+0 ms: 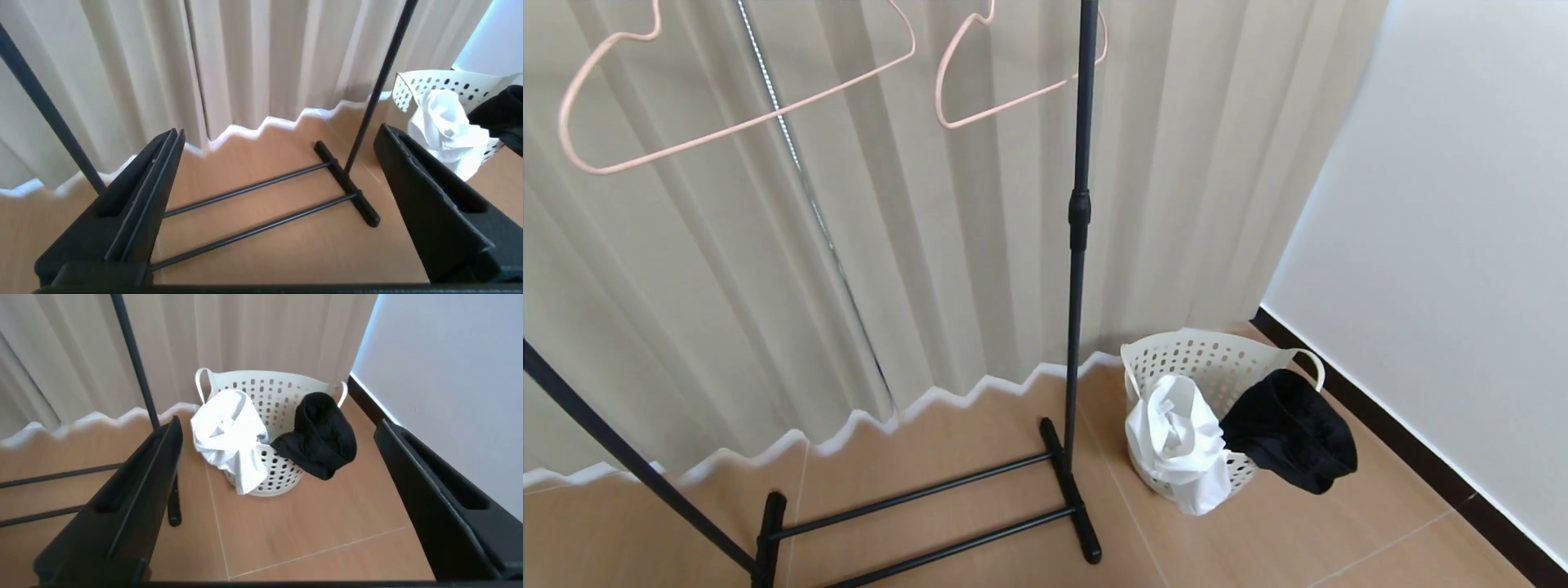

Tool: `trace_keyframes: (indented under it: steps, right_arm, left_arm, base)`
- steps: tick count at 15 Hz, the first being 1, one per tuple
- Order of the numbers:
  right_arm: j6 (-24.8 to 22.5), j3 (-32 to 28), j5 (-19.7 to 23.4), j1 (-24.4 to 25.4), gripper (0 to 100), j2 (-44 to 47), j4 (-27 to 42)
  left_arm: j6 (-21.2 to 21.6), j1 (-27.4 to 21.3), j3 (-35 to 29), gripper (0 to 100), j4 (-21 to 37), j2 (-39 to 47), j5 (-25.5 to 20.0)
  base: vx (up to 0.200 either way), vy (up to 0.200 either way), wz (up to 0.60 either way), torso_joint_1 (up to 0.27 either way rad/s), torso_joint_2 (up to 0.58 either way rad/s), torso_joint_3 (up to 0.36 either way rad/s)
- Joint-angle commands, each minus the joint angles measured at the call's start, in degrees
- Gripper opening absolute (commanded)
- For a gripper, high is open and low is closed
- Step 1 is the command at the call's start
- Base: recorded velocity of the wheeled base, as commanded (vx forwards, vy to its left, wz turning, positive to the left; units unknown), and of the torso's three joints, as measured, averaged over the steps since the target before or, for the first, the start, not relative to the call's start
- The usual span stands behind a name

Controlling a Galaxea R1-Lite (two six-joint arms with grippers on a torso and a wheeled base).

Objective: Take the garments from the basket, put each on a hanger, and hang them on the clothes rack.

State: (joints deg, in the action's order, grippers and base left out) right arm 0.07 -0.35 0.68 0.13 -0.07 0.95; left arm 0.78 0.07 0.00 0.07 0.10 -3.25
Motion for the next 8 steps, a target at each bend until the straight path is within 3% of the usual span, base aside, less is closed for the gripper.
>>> trace_keyframes:
  steps: [1, 4, 6, 8]
  right_arm:
    - [0.0, 0.0, 0.0, 0.0, 100, 0.1, 0.0]
    - [0.0, 0.0, 0.0, 0.0, 100, 0.1, -0.1]
    - [0.0, 0.0, 0.0, 0.0, 100, 0.1, 0.0]
    - [0.0, 0.0, 0.0, 0.0, 100, 0.1, -0.1]
  left_arm:
    - [0.0, 0.0, 0.0, 100, 0.0, 0.0, 0.0]
    - [0.0, 0.0, 0.0, 100, 0.0, 0.0, 0.0]
    - [0.0, 0.0, 0.0, 100, 0.0, 0.0, 0.0]
    - [0.0, 0.0, 0.0, 100, 0.0, 0.0, 0.0]
  base:
    - [0.000, -0.200, 0.00, 0.002, 0.00, 0.002]
    - [0.000, -0.200, 0.00, -0.001, 0.00, 0.004]
    - [0.200, -0.200, 0.00, 0.002, 0.00, 0.007]
    - [0.200, 0.000, 0.00, -0.002, 0.00, 0.000]
